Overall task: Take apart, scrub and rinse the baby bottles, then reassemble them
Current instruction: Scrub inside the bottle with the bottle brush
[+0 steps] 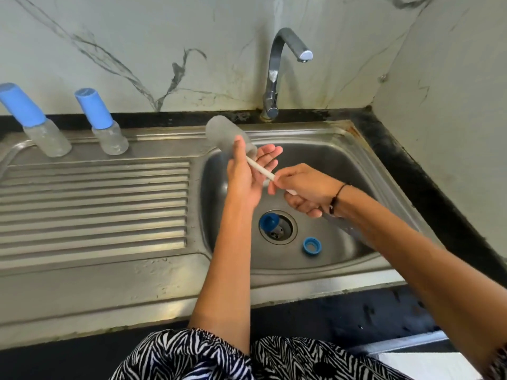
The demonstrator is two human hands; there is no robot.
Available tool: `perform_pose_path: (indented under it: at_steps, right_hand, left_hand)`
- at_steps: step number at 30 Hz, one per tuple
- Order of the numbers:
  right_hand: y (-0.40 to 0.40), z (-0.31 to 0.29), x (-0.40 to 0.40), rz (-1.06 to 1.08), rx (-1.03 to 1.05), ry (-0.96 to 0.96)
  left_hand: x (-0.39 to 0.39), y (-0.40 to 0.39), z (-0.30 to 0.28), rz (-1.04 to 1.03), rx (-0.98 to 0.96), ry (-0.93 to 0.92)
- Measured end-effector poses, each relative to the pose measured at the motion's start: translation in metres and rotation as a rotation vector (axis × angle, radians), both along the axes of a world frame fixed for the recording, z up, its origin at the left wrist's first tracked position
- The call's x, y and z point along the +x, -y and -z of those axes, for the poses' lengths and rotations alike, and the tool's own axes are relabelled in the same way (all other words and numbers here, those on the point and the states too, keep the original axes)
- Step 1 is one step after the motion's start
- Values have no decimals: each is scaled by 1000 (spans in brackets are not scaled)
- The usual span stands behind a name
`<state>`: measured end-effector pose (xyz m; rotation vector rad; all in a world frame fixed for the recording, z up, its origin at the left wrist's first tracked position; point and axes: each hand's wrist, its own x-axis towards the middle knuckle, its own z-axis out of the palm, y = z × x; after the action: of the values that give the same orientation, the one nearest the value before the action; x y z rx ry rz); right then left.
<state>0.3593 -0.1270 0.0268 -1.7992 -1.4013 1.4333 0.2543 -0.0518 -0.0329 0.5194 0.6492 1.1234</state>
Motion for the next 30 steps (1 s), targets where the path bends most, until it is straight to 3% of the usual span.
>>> perform_pose_path:
  at_steps: [4, 6, 8, 11, 12, 14, 15, 17, 20, 23, 25, 29, 30]
  right_hand:
    - [7, 10, 8, -64, -157, -325]
    - [10, 18, 0, -41, -152, -312]
    - [2, 22, -7, 2, -25, -21]
    - [-15, 23, -6, -79, 215, 677]
    - [-18, 25, -5, -89, 227, 830]
    - [-22, 29, -6, -67, 222, 916]
    - [-21, 29, -6, -57, 219, 853]
    - [-15, 25, -6, 12, 200, 509]
    - [-3, 16, -2, 38, -2, 38]
    - [4, 21, -6, -32, -136, -11]
    - [0, 25, -9, -35, -73, 108]
    - [-14, 29, -2, -126, 175, 788]
    - [-16, 29, 0, -97, 194, 865]
  left_hand:
    - [-5, 7, -10, 49, 101, 193]
    - [-7, 7, -12, -26, -7, 256]
    - [-10, 5, -5, -108, -88, 175]
    - [-3, 5, 4, -129, -87, -90]
    - [1, 6, 1, -120, -80, -152]
    - [9, 6, -2, -92, -66, -181]
    - [9, 5, -2, -75, -71, -151]
    - [3, 1, 0, -78, -111, 10]
    - [-14, -3, -3, -158, -172, 410]
    - [-18, 2, -7, -138, -233, 621]
    - [-18, 0, -2, -112, -224, 532]
    - [-7, -6, 0, -158, -166, 141]
    - [-5, -6, -1, -146, -167, 95]
